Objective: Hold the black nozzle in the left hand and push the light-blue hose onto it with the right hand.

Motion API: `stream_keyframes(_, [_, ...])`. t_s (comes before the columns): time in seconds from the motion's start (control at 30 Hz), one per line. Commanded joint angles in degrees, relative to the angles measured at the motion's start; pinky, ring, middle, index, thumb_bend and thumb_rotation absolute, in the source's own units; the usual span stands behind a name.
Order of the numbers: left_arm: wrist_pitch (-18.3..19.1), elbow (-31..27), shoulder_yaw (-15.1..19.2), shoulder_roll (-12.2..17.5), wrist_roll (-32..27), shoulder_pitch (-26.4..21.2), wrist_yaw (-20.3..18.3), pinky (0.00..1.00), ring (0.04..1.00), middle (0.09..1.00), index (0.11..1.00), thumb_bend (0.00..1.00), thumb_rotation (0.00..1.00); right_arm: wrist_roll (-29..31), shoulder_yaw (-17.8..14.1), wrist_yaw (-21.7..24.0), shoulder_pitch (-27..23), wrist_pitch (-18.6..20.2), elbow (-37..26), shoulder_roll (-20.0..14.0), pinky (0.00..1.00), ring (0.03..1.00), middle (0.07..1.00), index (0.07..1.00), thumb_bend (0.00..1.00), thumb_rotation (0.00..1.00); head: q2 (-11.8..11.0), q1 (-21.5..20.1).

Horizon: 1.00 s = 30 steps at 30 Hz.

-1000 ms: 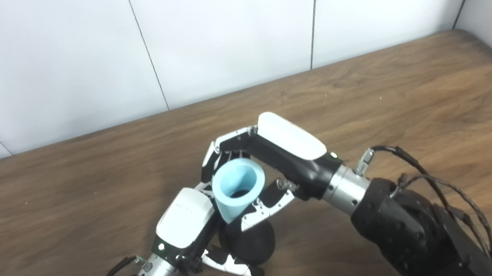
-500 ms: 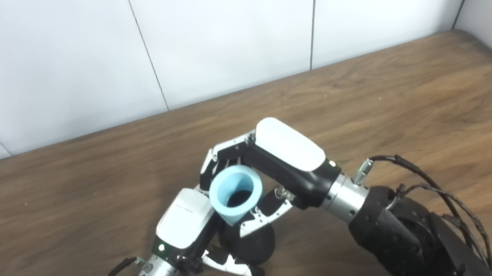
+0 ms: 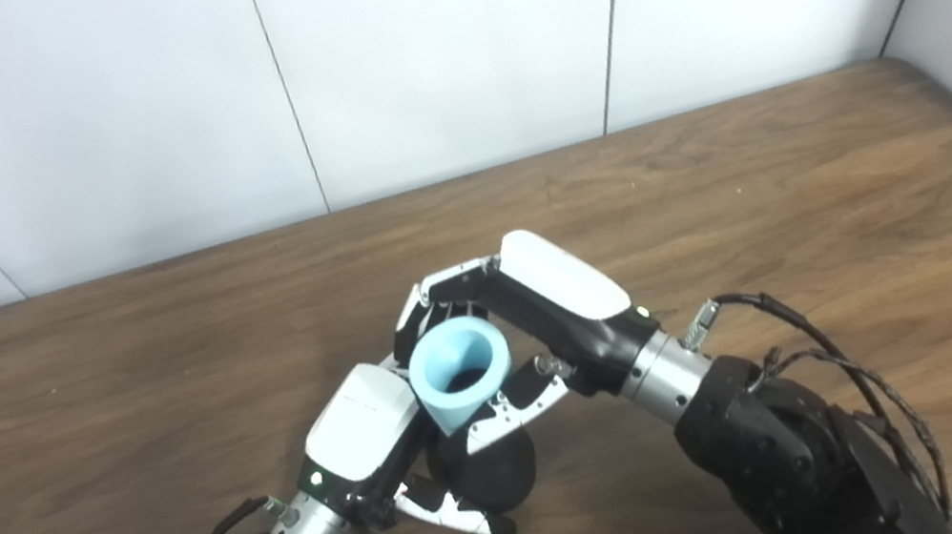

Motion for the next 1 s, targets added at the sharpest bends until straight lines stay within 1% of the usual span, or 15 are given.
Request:
stream_keyframes(0.0, [0.0, 3.9, -3.8, 0.6, 2.2, 6.2, -6.2, 0.85, 0.525, 0.449, 0.517, 0.52, 0.0, 0.9, -0.1, 3.7, 1.5, 3.3, 1.2, -1.2, 0.26, 0.373, 0.46, 0.538, 0.51, 0.0, 0.0, -0.1])
stream_keyframes(0.17, [0.0, 3.8, -3.9, 0.7, 2.2, 6.1, -6.4, 0.85, 0.525, 0.446, 0.519, 0.52, 0.0, 3.3, -1.2, 3.0, 1.5, 4.4, 1.0, -1.0, 0.26, 0.373, 0.46, 0.538, 0.51, 0.0, 0.0, -0.2])
stream_keyframes(0.33, [-0.1, 3.7, -3.8, 0.8, 2.0, 6.2, -6.5, 0.85, 0.524, 0.451, 0.518, 0.52, 0.0, 3.8, -1.3, 2.8, 1.5, 4.9, 0.8, -1.1, 0.25, 0.368, 0.453, 0.537, 0.51, 0.0, 0.0, -0.1])
stream_keyframes(0.6, [0.4, 4.0, -3.8, 0.8, 2.3, 6.1, -6.4, 0.85, 0.524, 0.452, 0.517, 0.52, 0.0, 3.3, -0.6, 2.0, 2.4, 2.6, 0.8, -1.3, 0.27, 0.38, 0.467, 0.531, 0.51, 0.0, -0.1, -0.1])
stream_keyframes(0.73, [0.4, 4.1, -3.8, 0.8, 2.3, 5.9, -6.5, 0.85, 0.524, 0.459, 0.513, 0.52, 0.0, 3.2, -0.7, 0.3, 3.1, -0.2, 1.1, -1.0, 0.28, 0.389, 0.472, 0.527, 0.52, 0.0, -0.2, -0.2])
stream_keyframes(0.8, [0.1, 4.7, -3.8, 0.7, 2.5, 5.9, -5.9, 0.85, 0.523, 0.458, 0.513, 0.52, 0.0, 3.3, -0.7, -0.1, 3.3, -1.1, 1.0, -1.0, 0.32, 0.404, 0.484, 0.53, 0.52, 0.0, -0.2, -0.2])
stream_keyframes(0.83, [0.0, 4.8, -3.8, 0.7, 2.5, 5.9, -5.8, 0.85, 0.521, 0.452, 0.516, 0.52, 0.0, 3.4, -0.7, -0.1, 3.3, -1.2, 0.9, -1.0, 0.41, 0.502, 0.568, 0.601, 0.87, 0.09, -0.2, -0.2])
stream_keyframes(0.87, [0.1, 4.7, -3.8, 0.7, 2.6, 6.0, -5.9, 0.85, 0.521, 0.452, 0.516, 0.52, 0.0, 3.4, -0.7, 0.1, 3.3, -1.2, 0.7, -1.0, 0.41, 0.502, 0.568, 0.601, 0.87, 0.09, -0.2, -0.1])
stream_keyframes(0.9, [0.2, 4.5, -3.9, 0.7, 2.7, 5.9, -6.1, 0.85, 0.521, 0.451, 0.517, 0.52, 0.0, 3.5, -0.7, 0.3, 3.4, -1.0, 0.5, -0.9, 0.48, 0.584, 0.643, 0.665, 0.95, 0.14, -0.2, -0.1])
stream_keyframes(0.97, [0.3, 4.3, -3.9, 0.8, 2.8, 6.0, -6.3, 0.85, 0.52, 0.448, 0.519, 0.52, 0.0, 4.1, -0.9, 0.9, 3.4, -0.2, 0.2, -0.8, 0.59, 0.698, 0.749, 0.771, 0.99, 0.22, -0.2, -0.1])
